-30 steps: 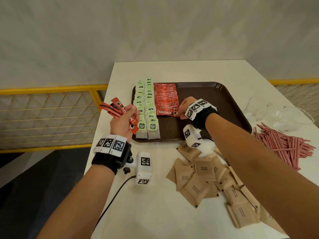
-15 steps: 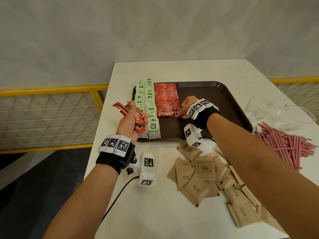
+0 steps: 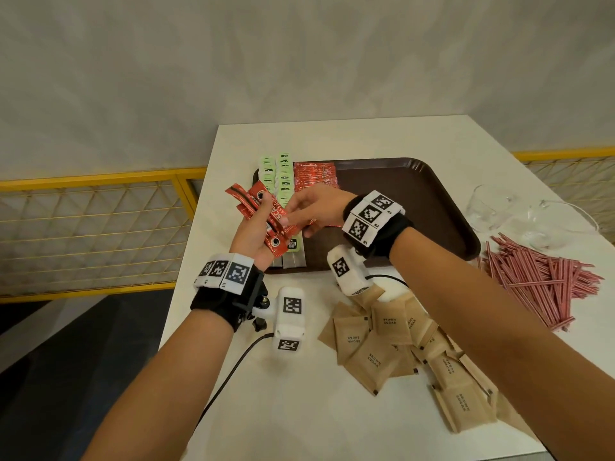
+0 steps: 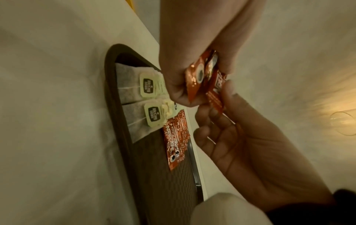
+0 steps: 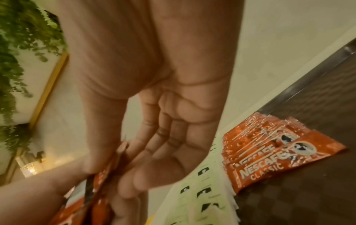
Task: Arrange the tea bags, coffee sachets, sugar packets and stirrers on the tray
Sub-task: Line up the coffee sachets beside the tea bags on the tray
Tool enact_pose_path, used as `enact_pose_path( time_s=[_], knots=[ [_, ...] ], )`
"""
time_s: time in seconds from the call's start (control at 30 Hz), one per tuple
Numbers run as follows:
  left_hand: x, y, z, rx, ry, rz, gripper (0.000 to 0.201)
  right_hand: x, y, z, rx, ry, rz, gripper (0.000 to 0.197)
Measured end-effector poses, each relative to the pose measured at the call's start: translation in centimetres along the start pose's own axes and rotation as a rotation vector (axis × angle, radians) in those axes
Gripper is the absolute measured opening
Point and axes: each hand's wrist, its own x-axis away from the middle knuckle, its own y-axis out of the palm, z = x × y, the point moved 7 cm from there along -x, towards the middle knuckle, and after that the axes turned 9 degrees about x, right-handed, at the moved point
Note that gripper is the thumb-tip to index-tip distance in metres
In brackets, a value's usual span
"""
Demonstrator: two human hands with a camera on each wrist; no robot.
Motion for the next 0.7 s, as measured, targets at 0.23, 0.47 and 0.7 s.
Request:
enact_pose_path(
  time_s=[0.23,0.47,0.7],
  knots=[
    [0.9,0.6,0.0,-0.133,0.026,-0.129,0.026,0.7,-1.2,-0.1,-0.314,-0.029,0.114,0.010],
    [0.9,0.8,-0.4,-0.115,-0.006,-0.153,0.023,1.5,-3.7,0.7,-0.419,-0.037,0.275,0.005],
    [0.1,-0.3,0.6,-0.297,0.120,0.004,0.015,2.7,-4.3,2.1,-0.273,-0.003,0.106,0.008]
  ],
)
